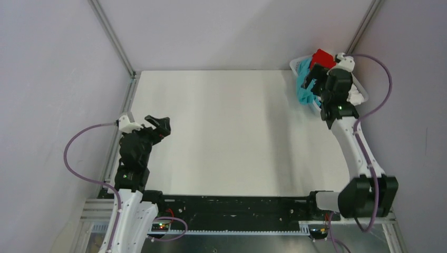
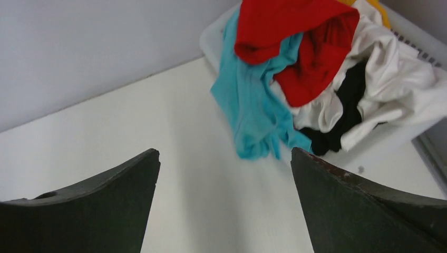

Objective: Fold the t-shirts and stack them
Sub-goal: Grab crumpled tshirt from bin with the right arm

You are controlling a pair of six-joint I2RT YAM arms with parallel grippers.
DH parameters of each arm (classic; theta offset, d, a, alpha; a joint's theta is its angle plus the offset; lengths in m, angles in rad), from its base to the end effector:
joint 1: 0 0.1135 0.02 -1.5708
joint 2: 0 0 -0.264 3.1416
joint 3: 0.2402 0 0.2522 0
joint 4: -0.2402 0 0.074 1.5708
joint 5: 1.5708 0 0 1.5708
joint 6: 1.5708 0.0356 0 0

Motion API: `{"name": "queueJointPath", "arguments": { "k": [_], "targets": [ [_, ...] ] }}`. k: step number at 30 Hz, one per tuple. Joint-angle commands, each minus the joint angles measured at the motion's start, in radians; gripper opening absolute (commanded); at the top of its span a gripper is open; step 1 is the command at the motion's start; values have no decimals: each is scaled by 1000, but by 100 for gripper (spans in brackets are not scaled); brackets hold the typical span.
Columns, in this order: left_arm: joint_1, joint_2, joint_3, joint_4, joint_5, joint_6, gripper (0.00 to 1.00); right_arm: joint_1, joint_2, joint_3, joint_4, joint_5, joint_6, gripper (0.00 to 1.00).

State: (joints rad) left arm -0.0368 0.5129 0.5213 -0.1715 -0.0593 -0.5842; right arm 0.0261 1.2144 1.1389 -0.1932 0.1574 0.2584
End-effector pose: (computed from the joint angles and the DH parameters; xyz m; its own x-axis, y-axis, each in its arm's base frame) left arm 0.1425 -0.0031 0.2873 -0.1234 -0.5464 -0.8284 -0.1076 0.8372 -0.5362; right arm 0.2820 0.0018 0.3733 -0.2246 0.2466 -0.9427 0.1890 0.9601 0.2061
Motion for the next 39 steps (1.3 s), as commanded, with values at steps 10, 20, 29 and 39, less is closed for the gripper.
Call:
{"name": "queueJointPath", "arguments": {
  "k": [10, 20, 29, 39],
  "targets": [
    [5, -2, -10, -13, -83, 26, 98, -84, 498, 384, 138, 57, 3, 100],
    [5, 69, -2, -12, -113, 24, 98, -36, 616, 399, 96, 88, -11, 99],
    [5, 89, 0, -14, -144, 27, 98, 30, 694, 450, 17, 232, -43, 84],
    [5, 50, -10, -19, -162, 29, 98, 36, 796, 560, -87, 342, -56, 77]
  ]
}}
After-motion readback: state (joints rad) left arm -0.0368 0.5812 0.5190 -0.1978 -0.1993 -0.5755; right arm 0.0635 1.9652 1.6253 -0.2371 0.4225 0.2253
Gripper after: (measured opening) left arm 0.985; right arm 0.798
